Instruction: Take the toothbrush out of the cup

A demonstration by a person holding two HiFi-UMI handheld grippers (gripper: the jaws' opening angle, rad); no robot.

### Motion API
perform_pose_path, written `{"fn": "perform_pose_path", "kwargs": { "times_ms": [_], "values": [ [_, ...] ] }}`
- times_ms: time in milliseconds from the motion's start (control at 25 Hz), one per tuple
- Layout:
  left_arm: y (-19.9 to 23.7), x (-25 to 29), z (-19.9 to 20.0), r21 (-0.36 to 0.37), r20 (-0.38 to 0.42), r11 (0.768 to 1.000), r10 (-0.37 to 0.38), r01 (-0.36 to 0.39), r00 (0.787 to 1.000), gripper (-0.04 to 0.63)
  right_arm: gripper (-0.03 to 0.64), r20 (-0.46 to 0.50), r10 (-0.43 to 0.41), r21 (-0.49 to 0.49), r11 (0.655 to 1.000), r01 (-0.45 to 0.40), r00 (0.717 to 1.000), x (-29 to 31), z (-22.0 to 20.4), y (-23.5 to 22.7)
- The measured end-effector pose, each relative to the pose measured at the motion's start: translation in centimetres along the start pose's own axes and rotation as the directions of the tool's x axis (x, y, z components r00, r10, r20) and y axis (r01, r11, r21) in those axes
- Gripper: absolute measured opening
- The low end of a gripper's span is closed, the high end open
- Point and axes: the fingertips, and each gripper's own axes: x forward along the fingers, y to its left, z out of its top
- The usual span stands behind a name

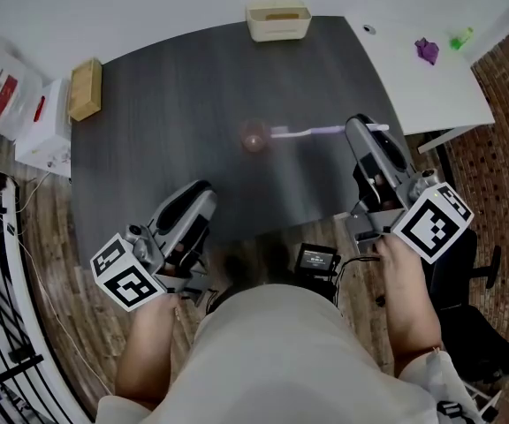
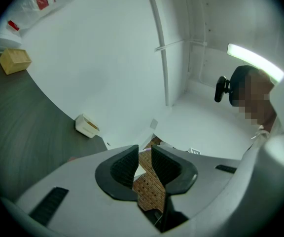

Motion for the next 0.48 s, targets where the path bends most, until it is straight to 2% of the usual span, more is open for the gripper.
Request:
{"fn": "perform_pose_path", "kwargs": {
  "times_ms": [200, 480],
  "values": [
    [-0.9, -0.7, 0.3, 0.004, 0.010, 1.000, -0.008, 0.008, 1.000, 0.078, 0.072, 0.013, 0.029, -0.011, 1.000, -0.029, 0.999, -1.4, 0.7, 0.9],
    [-0.7, -1.6, 0.4, -0.009, 0.022, 1.000, 0.004, -0.004, 1.000, 0.078, 0.072, 0.009, 0.037, 0.020, 0.999, -0.038, 0.999, -2.9, 0.0, 1.2]
  ]
}}
